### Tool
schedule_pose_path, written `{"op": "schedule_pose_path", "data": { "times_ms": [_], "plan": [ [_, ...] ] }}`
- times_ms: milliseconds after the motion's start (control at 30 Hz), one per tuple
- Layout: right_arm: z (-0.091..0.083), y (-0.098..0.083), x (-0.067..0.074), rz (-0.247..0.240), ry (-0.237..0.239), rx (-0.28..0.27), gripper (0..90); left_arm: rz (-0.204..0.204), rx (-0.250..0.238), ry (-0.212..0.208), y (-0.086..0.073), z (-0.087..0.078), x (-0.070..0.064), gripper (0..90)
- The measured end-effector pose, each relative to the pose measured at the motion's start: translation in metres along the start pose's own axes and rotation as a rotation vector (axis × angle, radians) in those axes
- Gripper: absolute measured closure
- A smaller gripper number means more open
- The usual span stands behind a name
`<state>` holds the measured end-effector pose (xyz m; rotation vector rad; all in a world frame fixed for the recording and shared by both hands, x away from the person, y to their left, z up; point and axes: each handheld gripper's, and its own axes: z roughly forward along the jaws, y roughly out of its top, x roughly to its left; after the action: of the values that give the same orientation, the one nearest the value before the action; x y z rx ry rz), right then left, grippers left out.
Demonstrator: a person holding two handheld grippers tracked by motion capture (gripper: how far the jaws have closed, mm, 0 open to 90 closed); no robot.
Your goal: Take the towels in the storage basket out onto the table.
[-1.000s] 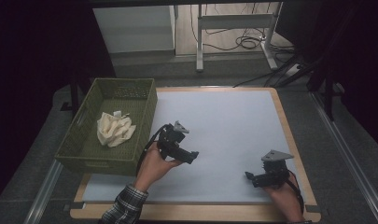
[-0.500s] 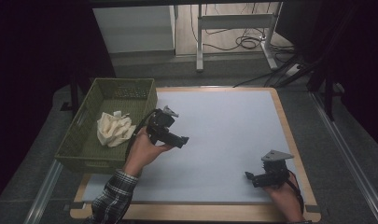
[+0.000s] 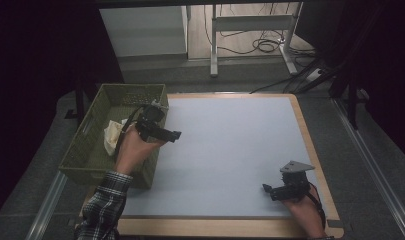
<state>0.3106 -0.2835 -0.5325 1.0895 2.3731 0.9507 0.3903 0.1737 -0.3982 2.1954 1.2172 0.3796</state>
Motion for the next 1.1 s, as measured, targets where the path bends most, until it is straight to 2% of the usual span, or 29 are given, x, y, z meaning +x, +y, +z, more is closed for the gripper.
{"op": "schedule_pose_path", "data": {
  "times_ms": [400, 433, 467, 633, 800, 1100],
  "plan": [
    [0.0, 0.0, 0.0, 0.0, 0.0, 0.0, 1.7, -0.074, 0.005, 0.069, -0.014, -0.018, 0.045, 5.4],
    [0.0, 0.0, 0.0, 0.0, -0.001, 0.0, 1.6, -0.086, 0.01, 0.084, -0.017, -0.021, 0.054, 5.4],
    [0.0, 0.0, 0.0, 0.0, -0.001, 0.001, 1.6, -0.086, 0.01, 0.084, -0.017, -0.021, 0.054, 5.4],
    [0.0, 0.0, 0.0, 0.0, 0.0, 0.0, 1.7, -0.135, 0.019, 0.1, -0.029, -0.024, 0.078, 5.1],
    [0.0, 0.0, 0.0, 0.0, 0.0, 0.0, 1.6, -0.17, 0.045, 0.121, -0.044, -0.018, 0.098, 4.0],
    [0.0, 0.0, 0.0, 0.0, 0.0, 0.0, 1.6, -0.213, 0.141, 0.163, -0.062, 0.009, 0.127, 2.7]
  ]
}}
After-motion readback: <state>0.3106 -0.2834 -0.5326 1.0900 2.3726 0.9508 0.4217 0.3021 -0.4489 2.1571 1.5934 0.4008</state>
